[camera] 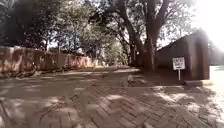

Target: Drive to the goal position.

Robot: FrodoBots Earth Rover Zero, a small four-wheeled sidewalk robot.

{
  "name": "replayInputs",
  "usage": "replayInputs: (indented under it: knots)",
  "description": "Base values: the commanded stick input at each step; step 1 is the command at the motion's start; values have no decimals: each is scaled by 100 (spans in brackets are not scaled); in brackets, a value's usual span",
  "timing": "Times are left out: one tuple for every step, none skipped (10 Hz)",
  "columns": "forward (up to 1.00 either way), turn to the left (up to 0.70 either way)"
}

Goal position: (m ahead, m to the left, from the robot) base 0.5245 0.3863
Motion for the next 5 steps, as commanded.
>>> replayInputs:
  knots:
    - [70, 0]
    - [70, 0]
    - [70, 0]
    - [70, 0]
    - [70, 0]
